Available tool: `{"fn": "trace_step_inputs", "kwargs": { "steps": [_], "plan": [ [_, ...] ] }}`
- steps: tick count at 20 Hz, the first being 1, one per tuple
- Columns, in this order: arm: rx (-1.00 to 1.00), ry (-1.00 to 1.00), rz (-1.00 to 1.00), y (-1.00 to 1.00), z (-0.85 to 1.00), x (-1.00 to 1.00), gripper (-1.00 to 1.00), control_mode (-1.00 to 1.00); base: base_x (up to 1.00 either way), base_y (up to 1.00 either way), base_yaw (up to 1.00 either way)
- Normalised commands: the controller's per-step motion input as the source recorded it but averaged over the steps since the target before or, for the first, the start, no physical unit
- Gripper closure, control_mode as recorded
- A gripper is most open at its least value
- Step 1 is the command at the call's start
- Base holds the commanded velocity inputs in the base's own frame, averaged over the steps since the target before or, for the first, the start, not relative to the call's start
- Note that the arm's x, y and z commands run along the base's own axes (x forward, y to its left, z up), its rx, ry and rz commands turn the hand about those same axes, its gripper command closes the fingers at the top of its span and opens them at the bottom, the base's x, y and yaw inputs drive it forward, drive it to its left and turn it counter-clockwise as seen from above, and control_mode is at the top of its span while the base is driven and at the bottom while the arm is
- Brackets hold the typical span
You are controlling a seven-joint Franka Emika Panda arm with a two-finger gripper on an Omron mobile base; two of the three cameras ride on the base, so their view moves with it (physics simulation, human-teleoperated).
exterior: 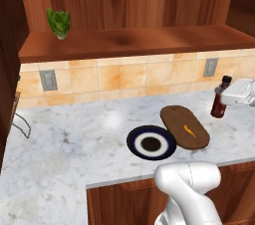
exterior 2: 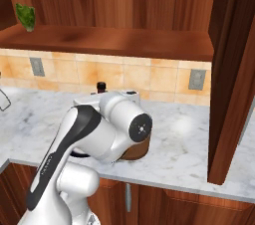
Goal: Pick the shrimp from the plate and place it on the cutting board. Then pick the condiment bottle from the cabinet and place it next to the cutting board.
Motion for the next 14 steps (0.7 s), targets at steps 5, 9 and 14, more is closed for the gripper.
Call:
{"fn": "trace_step_inputs", "kwargs": {
  "steps": [5,9,14],
  "plan": [
    [0.0,0.0,0.0,0.0,-0.18,0.02,1.0,-1.0,0.0,0.0,0.0],
    [-0.01,0.0,0.0,-0.02,-0.15,0.0,1.0,-1.0,0.0,0.0,0.0],
    [-0.03,0.0,0.0,-0.03,-0.06,0.0,1.0,-1.0,0.0,0.0,0.0]
  ]
}}
